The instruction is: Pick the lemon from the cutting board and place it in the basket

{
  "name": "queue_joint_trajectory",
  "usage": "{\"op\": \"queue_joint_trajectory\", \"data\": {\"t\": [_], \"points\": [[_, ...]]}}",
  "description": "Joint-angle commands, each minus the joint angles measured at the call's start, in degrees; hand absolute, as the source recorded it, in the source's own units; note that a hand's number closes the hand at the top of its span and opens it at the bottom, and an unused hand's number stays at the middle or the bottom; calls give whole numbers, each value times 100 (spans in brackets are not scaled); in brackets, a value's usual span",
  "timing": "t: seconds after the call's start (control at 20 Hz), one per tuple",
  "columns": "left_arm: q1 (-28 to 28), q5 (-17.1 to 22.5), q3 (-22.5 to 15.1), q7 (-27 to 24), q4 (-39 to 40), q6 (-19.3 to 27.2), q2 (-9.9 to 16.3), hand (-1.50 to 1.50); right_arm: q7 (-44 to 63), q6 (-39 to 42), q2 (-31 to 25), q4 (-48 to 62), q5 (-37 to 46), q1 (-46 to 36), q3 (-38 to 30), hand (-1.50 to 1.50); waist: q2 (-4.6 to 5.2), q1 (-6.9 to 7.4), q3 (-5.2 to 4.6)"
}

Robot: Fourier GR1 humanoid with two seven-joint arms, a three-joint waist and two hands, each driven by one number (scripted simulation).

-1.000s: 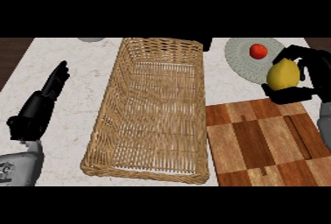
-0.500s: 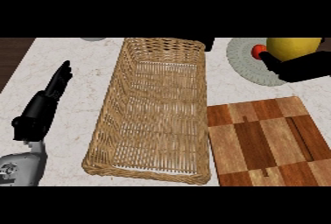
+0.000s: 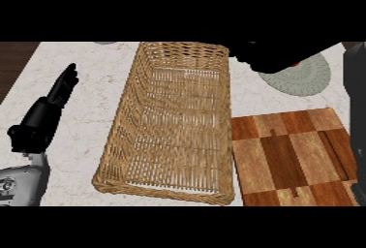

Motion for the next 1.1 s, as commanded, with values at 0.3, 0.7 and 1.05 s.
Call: {"op": "queue_joint_trajectory", "data": {"t": [0.3, 0.7, 1.05], "points": [[195, 241, 297, -213, -34, -294, 242, 0, 836, 258, 767, 1192, 34, -1030, 398, 150, 15, 20, 3], [329, 25, 24, -155, -194, -111, -53, 0, 1281, 692, 914, 1804, 314, -1172, 793, 150, 2, 11, 4], [57, -15, 66, -27, 44, -27, -92, 0, 1074, 1204, 610, 1674, 890, -939, 1558, 150, -3, -73, 8]]}}
